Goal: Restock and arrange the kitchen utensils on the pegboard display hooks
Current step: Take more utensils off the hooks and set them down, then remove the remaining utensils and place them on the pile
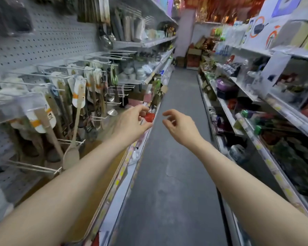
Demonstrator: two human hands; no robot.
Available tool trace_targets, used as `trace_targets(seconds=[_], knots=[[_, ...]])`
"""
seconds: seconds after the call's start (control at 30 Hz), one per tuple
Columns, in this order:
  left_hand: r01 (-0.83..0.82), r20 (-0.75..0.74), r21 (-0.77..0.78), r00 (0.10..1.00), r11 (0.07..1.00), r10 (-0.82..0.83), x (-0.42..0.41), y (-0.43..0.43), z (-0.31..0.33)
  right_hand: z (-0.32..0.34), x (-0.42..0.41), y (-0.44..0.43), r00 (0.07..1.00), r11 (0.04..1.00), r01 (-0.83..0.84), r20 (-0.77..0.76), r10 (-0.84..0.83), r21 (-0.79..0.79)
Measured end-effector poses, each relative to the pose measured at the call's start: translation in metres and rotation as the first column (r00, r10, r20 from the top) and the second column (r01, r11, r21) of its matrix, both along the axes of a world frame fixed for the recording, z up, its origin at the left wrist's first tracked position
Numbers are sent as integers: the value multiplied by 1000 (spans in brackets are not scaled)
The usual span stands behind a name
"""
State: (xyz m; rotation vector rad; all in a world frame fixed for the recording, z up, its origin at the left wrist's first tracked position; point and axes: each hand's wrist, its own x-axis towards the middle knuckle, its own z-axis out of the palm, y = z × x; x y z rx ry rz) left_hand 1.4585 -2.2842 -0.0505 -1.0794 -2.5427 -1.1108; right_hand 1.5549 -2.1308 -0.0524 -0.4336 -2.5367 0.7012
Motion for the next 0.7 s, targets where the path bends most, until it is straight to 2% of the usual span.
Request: trace_targets(seconds=[0.33, 0.7], knots=[[-6, 15, 15, 1000, 1000, 5, -133, 144, -16, -17, -128, 143, 1000, 1000, 14, 18, -14, -16], [-203, 66, 91, 978, 975, 197, -260, 295, -19, -11, -277, 316, 986, 988, -152, 70, 149, 34]])
